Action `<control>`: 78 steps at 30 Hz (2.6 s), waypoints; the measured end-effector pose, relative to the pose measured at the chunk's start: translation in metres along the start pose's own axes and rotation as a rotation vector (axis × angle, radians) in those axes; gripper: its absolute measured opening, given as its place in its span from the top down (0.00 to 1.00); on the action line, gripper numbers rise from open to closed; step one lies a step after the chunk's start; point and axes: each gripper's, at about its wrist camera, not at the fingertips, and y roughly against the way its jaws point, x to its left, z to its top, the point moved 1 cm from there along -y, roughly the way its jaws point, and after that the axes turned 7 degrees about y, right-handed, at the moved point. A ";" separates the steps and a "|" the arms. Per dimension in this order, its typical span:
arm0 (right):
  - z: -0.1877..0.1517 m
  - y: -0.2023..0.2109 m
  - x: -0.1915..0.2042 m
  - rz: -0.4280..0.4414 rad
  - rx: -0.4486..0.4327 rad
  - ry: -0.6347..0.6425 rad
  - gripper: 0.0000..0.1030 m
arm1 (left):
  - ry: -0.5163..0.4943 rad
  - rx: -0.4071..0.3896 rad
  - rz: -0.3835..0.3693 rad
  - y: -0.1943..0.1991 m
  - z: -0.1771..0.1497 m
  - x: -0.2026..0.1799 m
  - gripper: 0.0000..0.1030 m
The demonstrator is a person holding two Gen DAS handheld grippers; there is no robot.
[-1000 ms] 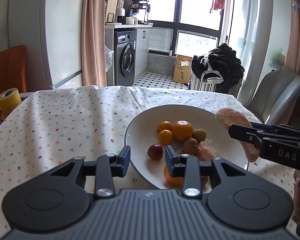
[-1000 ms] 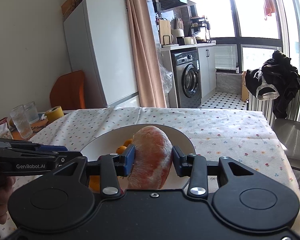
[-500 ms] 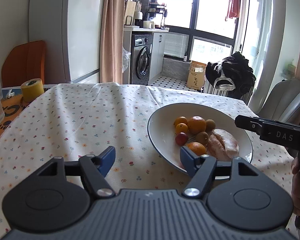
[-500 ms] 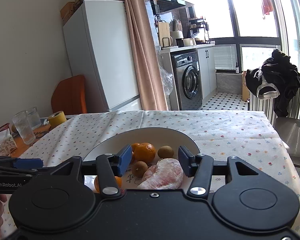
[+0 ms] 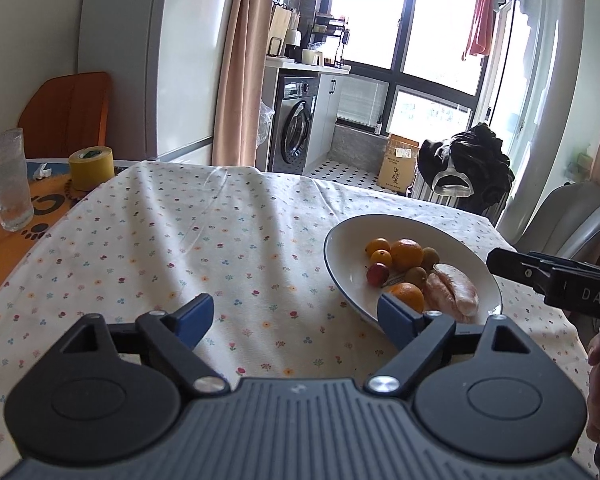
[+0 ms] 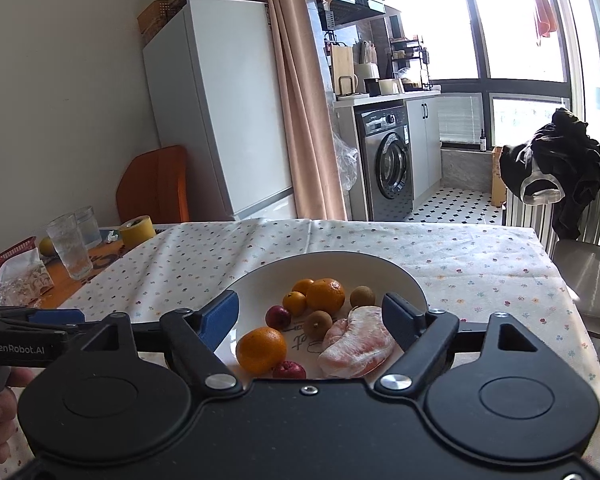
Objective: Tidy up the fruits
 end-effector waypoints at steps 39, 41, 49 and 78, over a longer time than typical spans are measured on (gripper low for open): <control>0.000 0.102 0.062 -0.041 0.083 0.012 0.00 | -0.062 0.001 -0.017 0.114 -0.014 0.014 0.00; 0.001 0.112 0.065 -0.040 0.074 0.014 0.00 | -0.088 0.010 -0.026 0.122 -0.017 0.007 0.00; 0.002 0.143 0.078 -0.054 0.087 0.048 0.00 | -0.122 0.030 -0.029 0.142 -0.023 -0.003 0.00; -0.017 0.165 0.077 -0.048 0.128 0.043 0.00 | -0.104 0.039 -0.030 0.162 -0.039 0.009 0.00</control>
